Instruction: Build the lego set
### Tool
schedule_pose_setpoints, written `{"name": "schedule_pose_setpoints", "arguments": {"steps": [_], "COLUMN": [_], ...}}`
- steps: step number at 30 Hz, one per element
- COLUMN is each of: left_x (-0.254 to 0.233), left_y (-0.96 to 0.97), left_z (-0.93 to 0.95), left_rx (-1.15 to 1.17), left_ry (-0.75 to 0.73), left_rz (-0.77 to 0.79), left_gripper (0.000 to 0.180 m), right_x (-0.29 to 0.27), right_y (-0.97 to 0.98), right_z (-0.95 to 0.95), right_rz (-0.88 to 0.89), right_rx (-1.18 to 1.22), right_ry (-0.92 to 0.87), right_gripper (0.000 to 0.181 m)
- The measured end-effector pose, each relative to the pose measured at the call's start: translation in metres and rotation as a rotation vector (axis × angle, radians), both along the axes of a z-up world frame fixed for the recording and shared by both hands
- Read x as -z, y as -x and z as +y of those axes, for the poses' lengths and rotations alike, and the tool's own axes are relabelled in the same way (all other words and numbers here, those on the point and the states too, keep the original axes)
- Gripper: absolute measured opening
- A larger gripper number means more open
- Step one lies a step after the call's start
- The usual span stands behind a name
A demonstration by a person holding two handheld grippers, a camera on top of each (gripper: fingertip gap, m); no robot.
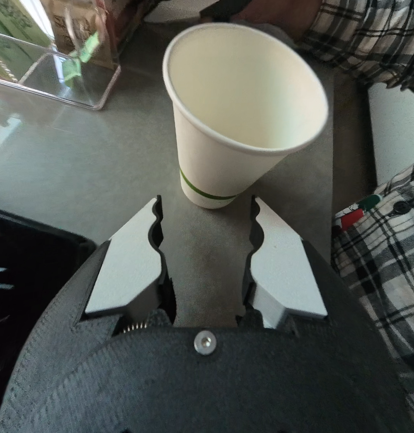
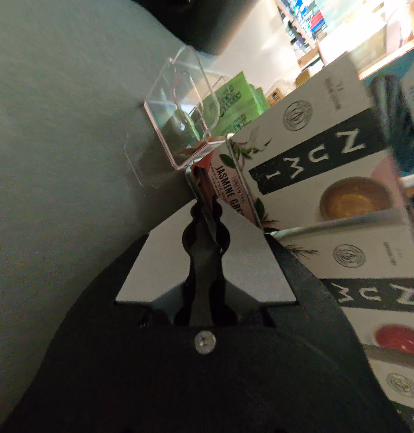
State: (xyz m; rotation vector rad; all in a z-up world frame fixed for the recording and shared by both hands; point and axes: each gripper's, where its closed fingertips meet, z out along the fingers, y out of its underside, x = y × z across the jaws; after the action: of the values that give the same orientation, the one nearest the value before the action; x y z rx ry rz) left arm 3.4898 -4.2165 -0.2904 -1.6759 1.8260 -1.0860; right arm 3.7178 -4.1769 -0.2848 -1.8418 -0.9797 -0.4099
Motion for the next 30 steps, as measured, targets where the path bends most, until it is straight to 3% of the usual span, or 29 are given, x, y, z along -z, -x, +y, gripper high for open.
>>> {"name": "schedule_pose_setpoints", "arguments": {"steps": [5, 8, 12, 15, 20, 22, 24, 26, 28, 30], "left_x": [-0.047, -0.103, -0.161, -0.177, -0.204, -0.199, -0.169, -0.144, -0.114, -0.099], "left_y": [0.011, -0.007, -0.063, -0.112, -0.182, -0.2, -0.208, -0.216, -0.22, -0.229], "left_z": [0.003, -0.015, -0.035, -0.021, 0.039, 0.063, 0.057, 0.048, 0.056, 0.062], "left_rx": [-0.045, -0.008, 0.084, 0.087, 0.009, 0.022, 0.122, 0.186, 0.188, 0.166], "left_ry": [-0.061, -0.134, -0.244, -0.399, -0.513, -0.58, -0.476, -0.472, -0.56, -0.579], "left_rz": [-0.068, -0.177, -0.242, -0.224, -0.225, -0.161, -0.013, 0.043, 0.135, 0.133], "left_gripper": [0.068, 0.061, 0.058, 0.054, 0.06, 0.055, 0.055, 0.058, 0.07, 0.076], "right_x": [-0.015, -0.006, 0.002, -0.024, -0.082, -0.067, -0.044, -0.023, -0.007, 0.0], "right_y": [-0.012, -0.014, -0.013, -0.004, -0.005, -0.01, -0.016, -0.017, -0.018, -0.02], "right_z": [-0.005, -0.002, 0.001, -0.006, -0.008, -0.01, -0.013, -0.016, -0.014, -0.008], "right_rz": [0.013, -0.025, -0.102, -0.036, 0.038, 0.053, 0.019, 0.001, -0.03, -0.083], "right_rx": [0.029, 0.033, 0.018, -0.021, -0.007, -0.004, 0.009, 0.004, 0.009, 0.033], "right_ry": [-0.036, -0.028, -0.026, -0.074, -0.186, -0.118, -0.069, -0.03, -0.019, -0.023], "right_gripper": [0.009, 0.015, 0.008, 0.001, 0.001, 0.001, 0.002, 0.0, 0.0, 0.004]}}
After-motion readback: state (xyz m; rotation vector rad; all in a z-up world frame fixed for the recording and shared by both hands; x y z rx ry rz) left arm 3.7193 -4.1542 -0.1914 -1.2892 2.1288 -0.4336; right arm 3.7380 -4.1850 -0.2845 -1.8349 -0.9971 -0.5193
